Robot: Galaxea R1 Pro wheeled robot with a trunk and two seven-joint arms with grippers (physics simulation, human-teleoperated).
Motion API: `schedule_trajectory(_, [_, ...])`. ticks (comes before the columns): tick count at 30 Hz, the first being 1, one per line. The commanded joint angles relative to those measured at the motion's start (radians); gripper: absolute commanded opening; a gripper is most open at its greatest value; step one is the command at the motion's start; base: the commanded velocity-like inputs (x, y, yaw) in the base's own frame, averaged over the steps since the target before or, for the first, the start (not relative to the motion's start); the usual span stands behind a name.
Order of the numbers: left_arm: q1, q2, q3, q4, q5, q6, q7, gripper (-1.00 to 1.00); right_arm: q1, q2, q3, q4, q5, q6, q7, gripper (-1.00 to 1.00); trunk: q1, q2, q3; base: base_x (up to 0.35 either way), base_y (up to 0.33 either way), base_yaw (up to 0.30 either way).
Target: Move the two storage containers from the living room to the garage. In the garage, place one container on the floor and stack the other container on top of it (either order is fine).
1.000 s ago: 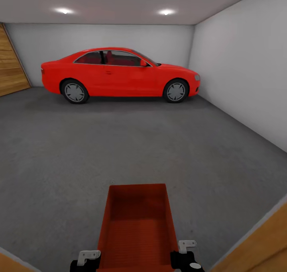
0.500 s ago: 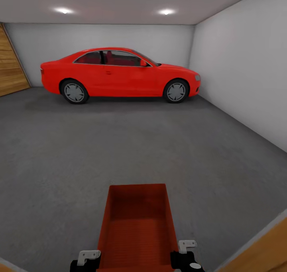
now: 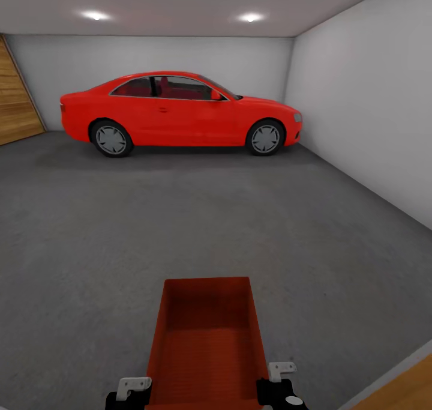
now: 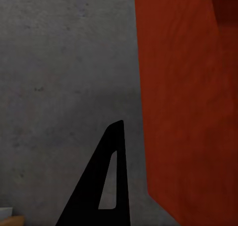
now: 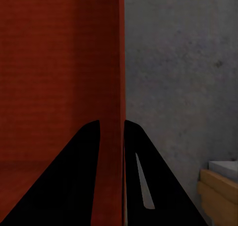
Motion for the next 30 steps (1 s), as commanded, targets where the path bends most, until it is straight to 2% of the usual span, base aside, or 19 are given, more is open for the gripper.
schedule_trajectory(1, [-0.001,0.000,0.009,0.001,0.004,-0.003,0.001,-1.00,-0.001,0.000,-0.003,0.000,0.002,-0.003,-0.006,-1.00,0.000,0.000,-0.001,0.001,0.000,0.000])
schedule_trajectory(30, [-0.001,0.000,0.009,0.001,0.004,-0.003,0.000,-1.00,-0.001,0.000,-0.003,0.000,0.002,-0.003,-0.006,-1.00,0.000,0.000,-0.001,0.000,0.011,0.000])
